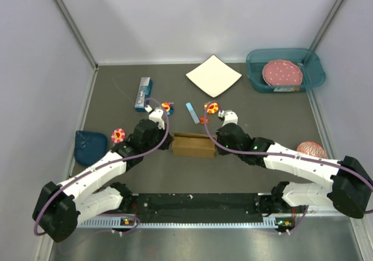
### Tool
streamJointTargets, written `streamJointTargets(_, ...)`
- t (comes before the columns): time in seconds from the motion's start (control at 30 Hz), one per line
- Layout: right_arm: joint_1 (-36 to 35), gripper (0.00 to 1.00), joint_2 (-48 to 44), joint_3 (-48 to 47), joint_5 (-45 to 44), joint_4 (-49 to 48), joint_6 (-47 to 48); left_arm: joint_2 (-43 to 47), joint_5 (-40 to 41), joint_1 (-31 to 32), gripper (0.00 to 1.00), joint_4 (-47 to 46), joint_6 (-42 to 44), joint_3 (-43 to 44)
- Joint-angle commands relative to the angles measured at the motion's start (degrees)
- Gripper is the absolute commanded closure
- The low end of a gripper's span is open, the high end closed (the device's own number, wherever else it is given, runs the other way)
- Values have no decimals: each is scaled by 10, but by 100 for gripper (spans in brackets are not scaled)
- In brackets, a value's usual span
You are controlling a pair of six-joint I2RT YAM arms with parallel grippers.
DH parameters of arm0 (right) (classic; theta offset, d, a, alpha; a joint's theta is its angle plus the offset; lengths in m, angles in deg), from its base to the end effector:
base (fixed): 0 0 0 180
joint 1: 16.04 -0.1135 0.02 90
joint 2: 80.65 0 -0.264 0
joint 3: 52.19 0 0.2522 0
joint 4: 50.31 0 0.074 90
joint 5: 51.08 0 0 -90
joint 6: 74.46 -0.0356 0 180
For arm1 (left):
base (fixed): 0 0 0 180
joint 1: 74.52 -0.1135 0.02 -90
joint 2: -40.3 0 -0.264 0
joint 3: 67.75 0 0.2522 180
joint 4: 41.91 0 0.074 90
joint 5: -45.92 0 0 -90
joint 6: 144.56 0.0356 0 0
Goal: Fold the paper box
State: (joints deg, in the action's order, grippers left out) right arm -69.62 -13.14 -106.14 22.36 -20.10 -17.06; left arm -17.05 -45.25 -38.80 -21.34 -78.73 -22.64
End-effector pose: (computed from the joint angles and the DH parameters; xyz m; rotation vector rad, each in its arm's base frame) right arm 0.1520 0.1889 0.2235 -0.2819 2.3179 0.4319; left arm 0.1751 -0.1268 0.2229 0.2347 2.1981 -0.6211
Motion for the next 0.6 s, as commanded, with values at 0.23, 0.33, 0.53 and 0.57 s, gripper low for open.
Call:
streamJointTargets(0.23, -4, 98, 49, 38, 7, 90, 3, 3, -31, 25, 100, 65, 10, 24)
streamJointTargets(0.33, -4, 98, 53, 38, 8, 90, 5, 4, -28, 24, 100, 69, 18, 34)
streamJointTargets(0.53, -4, 99, 59, 39, 8, 90, 13, -4, -24, 24, 100, 85, 31, 57)
streamJointTargets(0.57, -4, 99, 59, 40, 7, 90, 15, -4, -25, 23, 100, 87, 32, 60)
